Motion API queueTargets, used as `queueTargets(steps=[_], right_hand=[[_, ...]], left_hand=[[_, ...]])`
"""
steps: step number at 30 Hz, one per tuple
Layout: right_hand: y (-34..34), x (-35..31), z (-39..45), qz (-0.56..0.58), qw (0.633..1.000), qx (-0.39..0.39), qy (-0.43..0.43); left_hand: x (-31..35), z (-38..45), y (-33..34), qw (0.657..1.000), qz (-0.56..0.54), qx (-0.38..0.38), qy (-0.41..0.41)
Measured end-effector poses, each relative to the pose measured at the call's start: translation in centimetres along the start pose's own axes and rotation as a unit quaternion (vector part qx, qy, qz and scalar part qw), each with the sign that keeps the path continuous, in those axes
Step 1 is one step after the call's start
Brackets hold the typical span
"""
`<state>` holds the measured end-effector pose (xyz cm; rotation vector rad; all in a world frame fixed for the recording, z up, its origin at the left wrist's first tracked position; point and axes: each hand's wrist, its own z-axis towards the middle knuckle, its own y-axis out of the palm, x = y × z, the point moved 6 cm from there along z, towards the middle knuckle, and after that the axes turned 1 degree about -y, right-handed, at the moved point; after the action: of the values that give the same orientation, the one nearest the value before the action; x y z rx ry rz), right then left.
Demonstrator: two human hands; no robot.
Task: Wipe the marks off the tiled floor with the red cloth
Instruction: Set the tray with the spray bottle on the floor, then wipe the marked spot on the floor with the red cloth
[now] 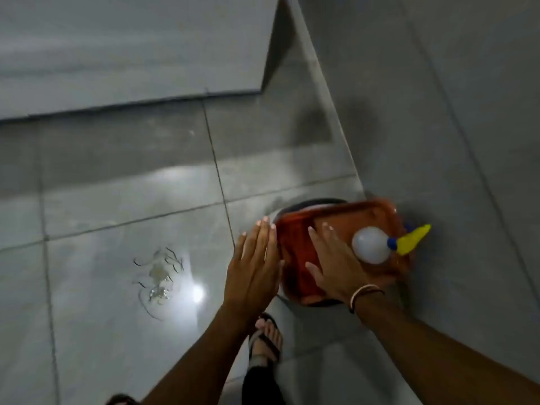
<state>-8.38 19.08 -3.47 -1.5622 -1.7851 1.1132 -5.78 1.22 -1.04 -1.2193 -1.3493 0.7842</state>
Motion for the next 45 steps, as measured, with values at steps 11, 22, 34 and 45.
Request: queueTargets(steps=[11,22,34,45], right_hand=[[12.9,2.4,4.5,0.207,0.961,0.17,0.065],[8.8,-13.0,0.4,0.387,0.888,0.244,0.044],[36.9,-20.8,20.4,0.178,0.975,0.133,0.004],[31.7,-36.7,35.2,-0.023,0.941,0.187,-0.281]], left_hand=[[0.3,0.5,16.5,0.998,-0.028,-0.047,-0.006],[-18.3,-14.3,12.8,0.983,-0.007,-0.014,-0.181],[-49.1,-30.4,35.9,0.968,0.022,-0.005,-0.251],[-50.8,-31.1,38.8,0.97,0.007,0.089,-0.227]])
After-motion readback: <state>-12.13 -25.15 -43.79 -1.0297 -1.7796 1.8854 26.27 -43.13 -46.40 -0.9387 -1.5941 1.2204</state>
